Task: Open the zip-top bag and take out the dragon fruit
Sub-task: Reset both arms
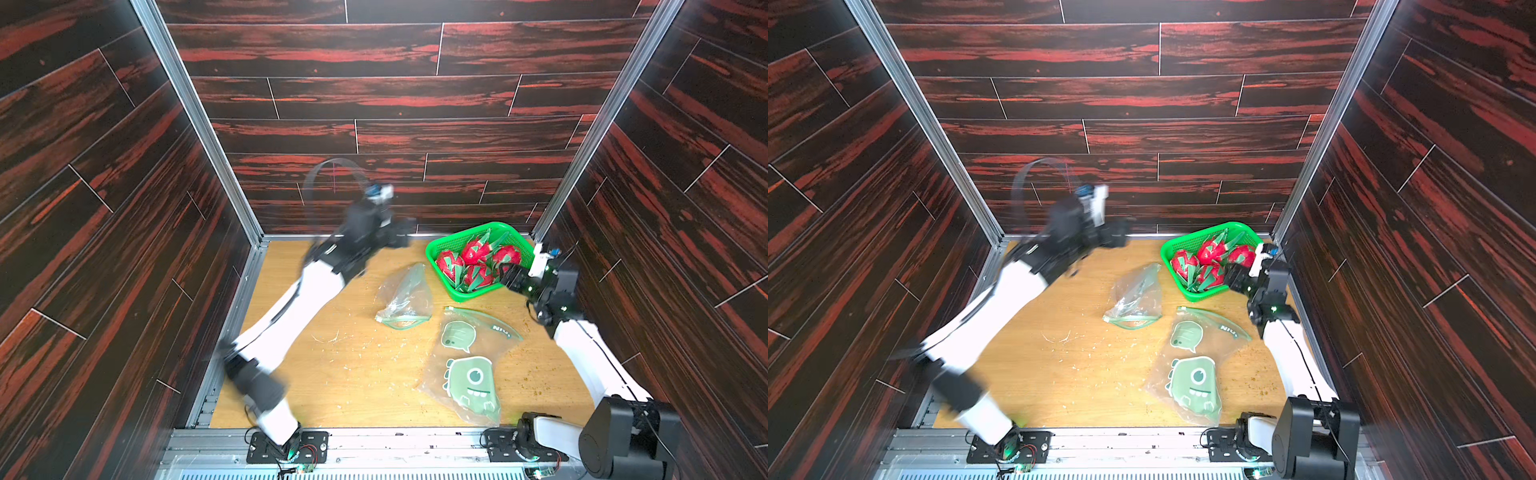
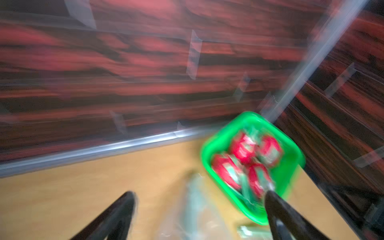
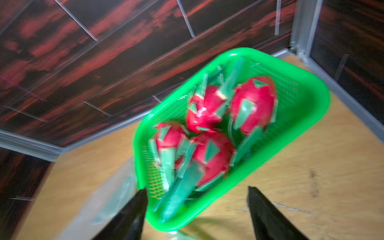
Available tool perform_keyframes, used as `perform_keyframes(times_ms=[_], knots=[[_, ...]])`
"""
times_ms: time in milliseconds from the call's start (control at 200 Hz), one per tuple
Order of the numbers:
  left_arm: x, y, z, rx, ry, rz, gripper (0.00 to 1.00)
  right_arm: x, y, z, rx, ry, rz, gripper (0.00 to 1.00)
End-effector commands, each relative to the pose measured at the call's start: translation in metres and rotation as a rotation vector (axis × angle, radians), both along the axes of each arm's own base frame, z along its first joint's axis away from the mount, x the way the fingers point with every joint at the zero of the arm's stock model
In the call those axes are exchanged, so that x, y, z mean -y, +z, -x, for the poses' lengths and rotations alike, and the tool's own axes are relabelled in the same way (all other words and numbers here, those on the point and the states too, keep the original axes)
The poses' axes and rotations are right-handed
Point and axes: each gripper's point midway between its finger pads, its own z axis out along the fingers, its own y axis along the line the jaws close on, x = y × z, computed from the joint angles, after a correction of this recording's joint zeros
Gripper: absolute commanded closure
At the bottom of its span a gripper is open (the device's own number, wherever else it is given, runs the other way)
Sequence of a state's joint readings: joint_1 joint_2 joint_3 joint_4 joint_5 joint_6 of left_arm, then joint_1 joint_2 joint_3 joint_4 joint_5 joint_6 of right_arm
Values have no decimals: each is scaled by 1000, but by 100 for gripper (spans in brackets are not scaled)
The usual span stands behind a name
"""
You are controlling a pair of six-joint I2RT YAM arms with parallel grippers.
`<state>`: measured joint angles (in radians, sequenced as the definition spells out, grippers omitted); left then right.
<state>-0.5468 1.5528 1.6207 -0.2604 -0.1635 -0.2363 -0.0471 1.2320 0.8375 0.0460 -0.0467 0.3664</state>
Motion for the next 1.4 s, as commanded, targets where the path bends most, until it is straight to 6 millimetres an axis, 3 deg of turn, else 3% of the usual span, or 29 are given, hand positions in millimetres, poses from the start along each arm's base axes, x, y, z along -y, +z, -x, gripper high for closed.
perform_keyframes(times_ms=[0, 20, 195, 366, 521, 621, 837, 977, 1067, 1152, 1278, 1398], knots=[[-83, -3, 14, 241, 222, -11, 0, 19, -2, -3, 91, -87, 68, 18], [-98, -2, 21, 274, 258, -4, 0, 20, -6, -3, 93, -92, 76, 17], [-214, -93, 63, 190, 568, -119, 0, 32, -33, 5, 141, -145, 145, 10], [-277, -163, 100, 149, 726, -202, 0, 40, -50, 12, 154, -164, 223, 6], [-318, -218, 113, 52, 828, -174, 0, 40, -64, 13, 189, -157, 264, 6], [-329, -242, 106, 29, 827, -125, 0, 36, -55, 16, 257, -126, 291, 6], [-330, -260, 80, -18, 757, -142, 0, 38, -53, 15, 292, -106, 343, 6], [-320, -262, 77, -36, 693, -149, 0, 46, -88, 20, 213, -131, 344, 6], [-321, -260, 84, -17, 718, -62, 0, 41, -85, 18, 252, -92, 310, 6], [-305, -256, 80, 64, 635, 32, 0, 41, -92, 18, 249, -87, 306, 6], [-316, -270, 74, 64, 691, 32, 0, 27, -103, 14, 286, 0, 302, 5], [-306, -284, 62, 45, 619, 13, 0, 29, -108, 13, 243, -2, 307, 4]])
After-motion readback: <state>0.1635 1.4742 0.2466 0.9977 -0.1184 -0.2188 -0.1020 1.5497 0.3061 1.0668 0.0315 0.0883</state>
